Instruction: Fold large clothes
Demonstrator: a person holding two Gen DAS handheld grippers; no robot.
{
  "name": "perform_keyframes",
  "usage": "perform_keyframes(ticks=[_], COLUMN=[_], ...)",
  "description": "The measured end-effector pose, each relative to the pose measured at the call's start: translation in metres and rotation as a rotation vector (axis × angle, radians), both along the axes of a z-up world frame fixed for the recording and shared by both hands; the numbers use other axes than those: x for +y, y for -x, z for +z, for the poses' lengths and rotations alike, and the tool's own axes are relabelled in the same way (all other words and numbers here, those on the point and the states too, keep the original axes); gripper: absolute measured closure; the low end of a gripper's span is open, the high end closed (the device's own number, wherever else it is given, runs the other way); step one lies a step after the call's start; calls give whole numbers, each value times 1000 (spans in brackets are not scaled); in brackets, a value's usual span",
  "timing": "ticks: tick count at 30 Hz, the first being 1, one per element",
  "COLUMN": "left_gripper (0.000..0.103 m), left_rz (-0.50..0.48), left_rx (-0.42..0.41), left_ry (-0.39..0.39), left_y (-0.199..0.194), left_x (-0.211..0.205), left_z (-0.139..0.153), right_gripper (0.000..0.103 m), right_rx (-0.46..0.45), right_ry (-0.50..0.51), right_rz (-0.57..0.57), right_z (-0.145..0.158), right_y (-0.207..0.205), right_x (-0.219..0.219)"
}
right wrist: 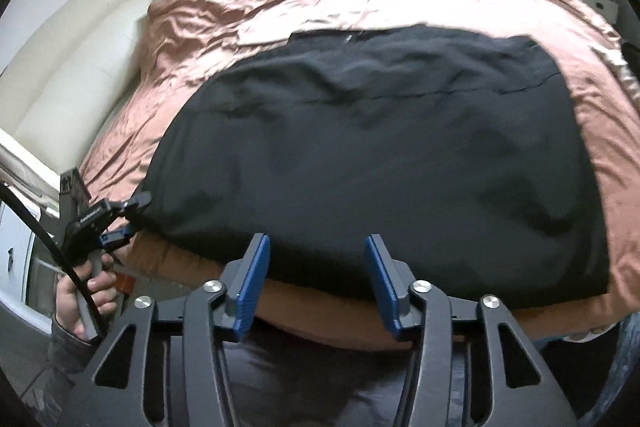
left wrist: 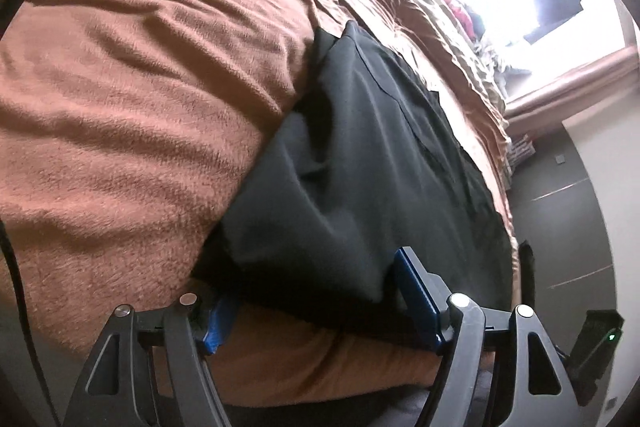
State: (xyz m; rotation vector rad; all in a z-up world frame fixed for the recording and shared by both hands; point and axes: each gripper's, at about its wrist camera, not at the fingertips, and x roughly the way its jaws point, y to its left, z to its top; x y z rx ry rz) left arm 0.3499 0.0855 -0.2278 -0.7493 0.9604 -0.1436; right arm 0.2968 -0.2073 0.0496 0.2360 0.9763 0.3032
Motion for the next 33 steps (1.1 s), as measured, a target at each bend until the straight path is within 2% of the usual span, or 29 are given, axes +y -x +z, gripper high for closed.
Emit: perform_keyframes(ticks=[4,7,11,13,17,20,26,33], left_gripper=[42,47,53,53,54,55,56,59], left_rz=[31,50,65,74,110,189,282,320], left_rx=[-13,-23,-28,-32,-39,-22,1,26], left_ry=[-13,-1,8,14,14,44,33,28], left_y=[4,8,11,12,16,21,23,21], left_x=[2,6,10,11,9,8,2,1], left_z=[-2,-3,-4,-4,-4,-8,-6,-5], right_gripper=[70,70,70,72,85,91,93,93], right_rx=[35,58,64,81,95,96,90,89], right_ry=[23,25,119,122,148,171,187,174], right_rz=[14,22,8,-14,-38,-54,-103,-167], right_z=[-17,-27,-38,-46,-57,-65,-67,-70], right_y=[-23,-36,-55,-72,-101,-125,-165,-210], right_x=[14,29,46,47,55,64,72,75])
